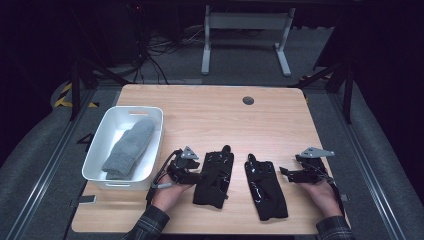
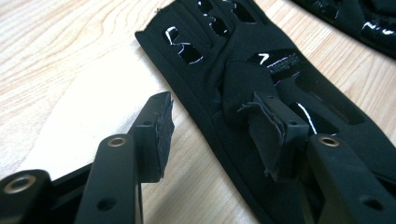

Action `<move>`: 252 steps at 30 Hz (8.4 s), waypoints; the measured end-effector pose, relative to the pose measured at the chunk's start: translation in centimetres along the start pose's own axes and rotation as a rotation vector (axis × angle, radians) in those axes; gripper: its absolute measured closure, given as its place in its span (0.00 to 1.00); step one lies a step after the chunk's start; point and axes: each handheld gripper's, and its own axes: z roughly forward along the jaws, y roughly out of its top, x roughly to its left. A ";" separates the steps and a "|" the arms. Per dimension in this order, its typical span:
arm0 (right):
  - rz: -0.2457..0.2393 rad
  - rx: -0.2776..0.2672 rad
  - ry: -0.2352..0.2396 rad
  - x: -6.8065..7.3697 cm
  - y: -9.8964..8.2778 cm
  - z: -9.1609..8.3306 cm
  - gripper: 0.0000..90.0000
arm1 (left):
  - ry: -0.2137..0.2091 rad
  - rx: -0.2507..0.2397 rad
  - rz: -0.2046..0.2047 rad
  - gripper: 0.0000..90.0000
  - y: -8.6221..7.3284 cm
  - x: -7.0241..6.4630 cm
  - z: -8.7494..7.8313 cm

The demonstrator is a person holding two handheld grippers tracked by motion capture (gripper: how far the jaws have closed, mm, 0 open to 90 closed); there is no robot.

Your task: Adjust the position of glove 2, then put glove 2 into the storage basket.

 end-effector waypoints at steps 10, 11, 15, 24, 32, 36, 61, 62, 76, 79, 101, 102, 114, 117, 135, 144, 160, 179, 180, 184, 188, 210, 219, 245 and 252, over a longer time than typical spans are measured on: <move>0.000 0.000 -0.002 0.0 0.0 0.0 0.17 | 0.024 0.026 0.009 0.76 0.0 -0.4 0.5; 0.000 0.000 -0.001 0.0 0.0 0.0 0.17 | 0.013 0.030 0.004 0.80 0.0 -0.4 0.5; 0.001 -0.001 -0.003 0.1 0.0 -0.1 0.22 | 0.012 0.029 -0.004 0.93 0.1 -0.4 0.5; 0.000 0.010 0.092 0.8 0.0 -2.1 0.55 | -0.066 0.002 -0.081 0.97 0.6 0.1 0.2; -0.063 0.036 0.287 2.9 -1.1 -3.9 0.99 | -0.131 -0.062 -0.104 0.97 0.9 -0.1 -0.5; -0.090 0.081 0.345 3.7 -1.3 -3.6 1.00 | -0.158 -0.082 -0.111 0.97 0.9 -0.1 -0.8; -0.168 0.073 0.478 7.7 0.9 -1.0 1.00 | -0.328 -0.189 -0.140 0.97 2.4 -0.7 -2.4; -0.170 0.075 0.483 7.8 1.0 -0.8 1.00 | -0.331 -0.193 -0.138 0.97 2.4 -0.8 -2.4; -0.191 0.076 0.505 9.4 2.5 1.3 1.00 | -0.359 -0.197 -0.094 0.97 4.0 -1.6 -2.3; -0.198 0.074 0.503 9.8 2.9 1.7 1.00 | -0.361 -0.191 -0.078 0.97 4.4 -2.0 -2.2; -0.250 0.032 0.490 12.5 4.9 4.2 1.00 | -0.388 -0.125 -0.051 0.98 5.5 -3.7 1.5; -0.248 0.032 0.490 12.6 4.9 4.2 1.00 | -0.391 -0.117 -0.047 0.98 5.5 -3.8 1.8; -0.238 0.003 0.412 10.7 4.9 3.1 1.00 | -0.411 -0.037 -0.024 0.97 4.7 -5.0 4.2; -0.220 -0.018 0.370 9.8 4.8 2.6 0.99 | -0.425 -0.017 -0.027 0.97 4.5 -5.3 4.9; -0.047 -0.030 0.090 3.5 3.1 1.7 0.37 | -0.170 -0.046 0.104 0.51 4.9 -4.6 2.0; -0.039 -0.003 0.060 3.4 2.9 2.6 0.29 | -0.089 0.023 0.081 0.17 4.6 -4.4 3.7; -0.049 -0.010 0.055 3.5 2.8 2.8 0.27 | -0.073 0.055 0.105 0.18 4.1 -5.0 5.2; -0.051 -0.010 0.049 3.6 2.7 2.9 0.23 | -0.232 0.089 0.097 0.78 4.4 -4.9 4.8; -0.051 -0.010 0.049 3.5 2.7 2.9 0.23 | -0.237 0.090 0.091 0.78 4.4 -4.9 4.8; -0.051 -0.008 0.048 3.5 2.8 3.0 0.22 | -0.252 0.101 0.086 0.79 4.6 -4.7 4.3; -0.052 -0.007 0.049 3.5 2.8 3.0 0.21 | -0.257 0.092 0.089 0.79 4.8 -4.7 3.5; -0.051 -0.005 0.048 3.6 2.8 3.0 0.20 | -0.232 0.008 0.050 0.79 6.8 -2.1 -3.1; -0.051 -0.005 0.047 3.6 2.8 3.0 0.19 | -0.170 -0.015 0.014 0.79 7.3 1.0 -7.5; -0.050 -0.005 0.047 3.6 2.8 3.0 0.19 | 0.059 -0.002 -0.256 0.78 1.4 14.5 -18.0; -0.050 -0.005 0.047 3.6 2.8 3.0 0.19 | 0.075 0.050 -0.309 0.78 -0.9 16.9 -17.4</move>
